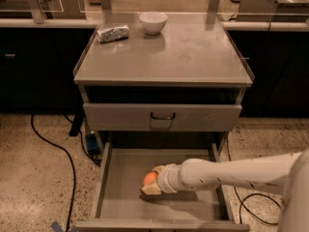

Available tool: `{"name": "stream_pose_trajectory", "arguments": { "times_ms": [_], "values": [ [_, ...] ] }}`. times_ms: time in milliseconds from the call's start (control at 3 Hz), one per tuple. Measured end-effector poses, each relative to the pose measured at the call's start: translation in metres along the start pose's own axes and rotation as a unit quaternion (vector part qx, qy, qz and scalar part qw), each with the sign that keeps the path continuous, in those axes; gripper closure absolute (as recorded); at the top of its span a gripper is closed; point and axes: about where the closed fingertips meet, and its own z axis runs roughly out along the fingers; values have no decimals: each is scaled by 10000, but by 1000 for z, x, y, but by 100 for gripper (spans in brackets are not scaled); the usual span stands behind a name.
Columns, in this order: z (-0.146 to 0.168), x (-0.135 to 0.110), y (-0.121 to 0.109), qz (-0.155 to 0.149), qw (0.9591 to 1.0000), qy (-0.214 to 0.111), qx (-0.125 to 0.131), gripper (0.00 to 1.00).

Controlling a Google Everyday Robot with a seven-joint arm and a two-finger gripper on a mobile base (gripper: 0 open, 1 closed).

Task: Place orange into middle drawer

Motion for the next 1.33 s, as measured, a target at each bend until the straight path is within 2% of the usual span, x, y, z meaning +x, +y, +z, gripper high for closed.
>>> {"name": "stream_pose_trajectory", "arguments": {
  "times_ms": [333, 667, 1000, 1333],
  "values": [
    [34, 28, -14, 300, 9992, 206, 148, 100],
    [60, 62, -23, 665, 9964, 481, 218, 100],
    [64, 67, -23, 704, 9957, 560, 204, 100],
    [64, 67, -23, 704, 9957, 560, 203, 81]
  ]
}}
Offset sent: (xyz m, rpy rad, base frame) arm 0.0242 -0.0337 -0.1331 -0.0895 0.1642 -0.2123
